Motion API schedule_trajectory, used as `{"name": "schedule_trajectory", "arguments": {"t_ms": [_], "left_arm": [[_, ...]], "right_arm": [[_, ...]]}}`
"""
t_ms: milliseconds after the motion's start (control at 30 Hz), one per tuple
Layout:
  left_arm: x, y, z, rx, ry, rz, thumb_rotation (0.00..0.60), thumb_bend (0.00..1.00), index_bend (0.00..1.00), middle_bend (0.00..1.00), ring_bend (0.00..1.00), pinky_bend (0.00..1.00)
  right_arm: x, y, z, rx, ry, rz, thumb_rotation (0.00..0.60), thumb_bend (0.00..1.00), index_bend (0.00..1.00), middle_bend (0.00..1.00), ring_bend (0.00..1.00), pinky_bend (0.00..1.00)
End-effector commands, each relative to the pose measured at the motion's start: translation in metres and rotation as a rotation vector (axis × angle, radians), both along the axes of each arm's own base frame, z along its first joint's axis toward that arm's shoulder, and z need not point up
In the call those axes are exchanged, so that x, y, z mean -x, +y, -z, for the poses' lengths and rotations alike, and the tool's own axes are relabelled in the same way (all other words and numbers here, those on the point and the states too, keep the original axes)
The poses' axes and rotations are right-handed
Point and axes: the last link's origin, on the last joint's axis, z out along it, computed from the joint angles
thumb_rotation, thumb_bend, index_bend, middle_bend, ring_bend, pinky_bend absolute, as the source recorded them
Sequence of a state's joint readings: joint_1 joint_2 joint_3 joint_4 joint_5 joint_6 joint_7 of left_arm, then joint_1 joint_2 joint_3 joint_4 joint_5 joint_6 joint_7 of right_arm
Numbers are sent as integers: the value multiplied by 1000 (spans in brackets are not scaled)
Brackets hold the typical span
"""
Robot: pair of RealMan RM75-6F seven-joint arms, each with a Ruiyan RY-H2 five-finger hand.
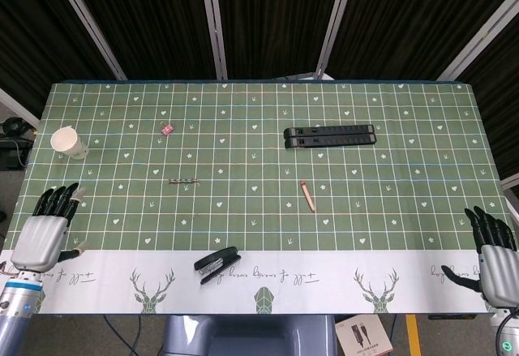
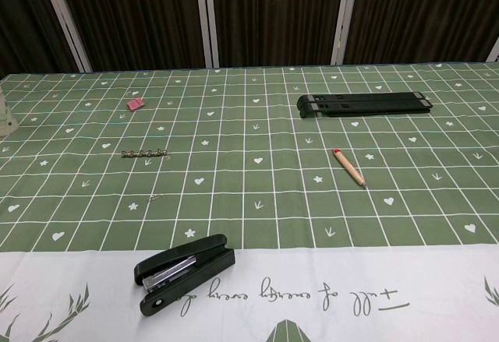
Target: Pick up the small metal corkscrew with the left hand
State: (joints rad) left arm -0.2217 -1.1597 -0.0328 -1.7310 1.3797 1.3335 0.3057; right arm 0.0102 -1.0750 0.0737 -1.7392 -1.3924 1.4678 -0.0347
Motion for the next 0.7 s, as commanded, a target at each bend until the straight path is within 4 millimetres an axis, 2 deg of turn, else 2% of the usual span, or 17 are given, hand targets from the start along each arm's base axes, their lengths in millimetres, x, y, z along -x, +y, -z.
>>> {"name": "schedule_trajectory", "arguments": {"t_ms": [33,200,300,333,533,700], "left_arm": [[-14,25,8,14,-9,1,600,204,124,0,0,0],[-36,70,24,25,-6,-6,600,243,320,0,0,0],[-68,116,45,28,-12,2,600,265,381,0,0,0],[-74,126,51,27,-5,-6,600,270,390,0,0,0],[-100,155,78,32,30,-30,600,280,394,0,0,0],[-118,175,110,54,77,-44,600,280,422,0,0,0]], "right_arm": [[0,0,-1,0,-8,4,600,86,51,0,0,39],[0,-1,0,-7,-27,8,600,87,52,0,0,39],[1,-1,0,-12,-50,22,600,86,52,0,0,39],[1,-1,0,-13,-55,25,600,86,52,0,0,39],[2,-2,-1,-21,-74,37,600,87,52,0,0,39],[1,-2,-1,-20,-86,38,600,87,52,0,0,39]]}}
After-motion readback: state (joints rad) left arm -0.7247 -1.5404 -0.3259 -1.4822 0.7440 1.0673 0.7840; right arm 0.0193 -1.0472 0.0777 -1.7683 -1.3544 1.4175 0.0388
